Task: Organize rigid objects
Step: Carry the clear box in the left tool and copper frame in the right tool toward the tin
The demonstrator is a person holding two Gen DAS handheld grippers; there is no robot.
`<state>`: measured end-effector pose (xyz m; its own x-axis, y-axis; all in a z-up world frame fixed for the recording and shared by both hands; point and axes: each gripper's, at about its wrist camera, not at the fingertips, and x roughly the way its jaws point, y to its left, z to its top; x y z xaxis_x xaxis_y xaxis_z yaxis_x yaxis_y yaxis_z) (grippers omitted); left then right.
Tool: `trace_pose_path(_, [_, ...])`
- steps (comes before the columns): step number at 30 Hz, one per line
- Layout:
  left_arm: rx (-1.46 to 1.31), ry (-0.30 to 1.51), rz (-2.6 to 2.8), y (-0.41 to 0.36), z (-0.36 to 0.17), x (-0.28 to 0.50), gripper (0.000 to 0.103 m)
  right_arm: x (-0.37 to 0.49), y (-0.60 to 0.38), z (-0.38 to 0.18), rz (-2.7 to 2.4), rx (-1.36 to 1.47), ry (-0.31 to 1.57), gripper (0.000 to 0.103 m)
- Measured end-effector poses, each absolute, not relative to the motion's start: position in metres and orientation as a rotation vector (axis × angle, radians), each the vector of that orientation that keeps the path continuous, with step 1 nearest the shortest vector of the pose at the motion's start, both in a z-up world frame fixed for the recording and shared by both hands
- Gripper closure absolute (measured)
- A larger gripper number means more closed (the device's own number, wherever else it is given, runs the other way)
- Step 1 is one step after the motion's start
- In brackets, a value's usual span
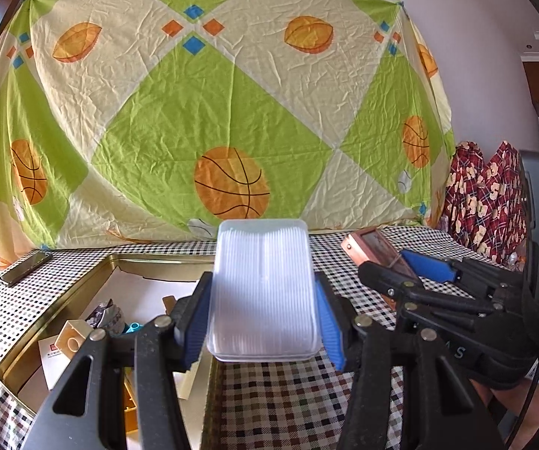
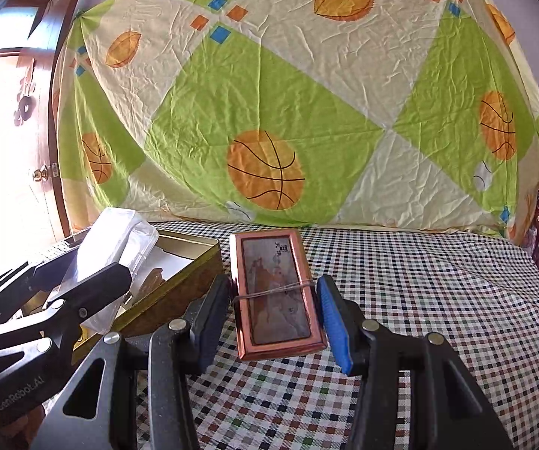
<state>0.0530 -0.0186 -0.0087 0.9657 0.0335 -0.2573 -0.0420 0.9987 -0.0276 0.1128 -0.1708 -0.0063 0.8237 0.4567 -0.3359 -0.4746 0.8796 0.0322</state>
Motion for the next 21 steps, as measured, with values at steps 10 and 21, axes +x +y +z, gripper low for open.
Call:
trace_pose_path(10, [-0.038,0.238,0.051,-0.011,-0.008,0.042,0.052,0.107,-0.159,-0.008,0.510,-0.064,0.347,0.052])
trace_pose_path(21, [-0.039,0.214,0.064,-0.002,-0.007,0.032,0.052,0.100,-0.145,-0.010,0.531,-0.078,0.345,0.052])
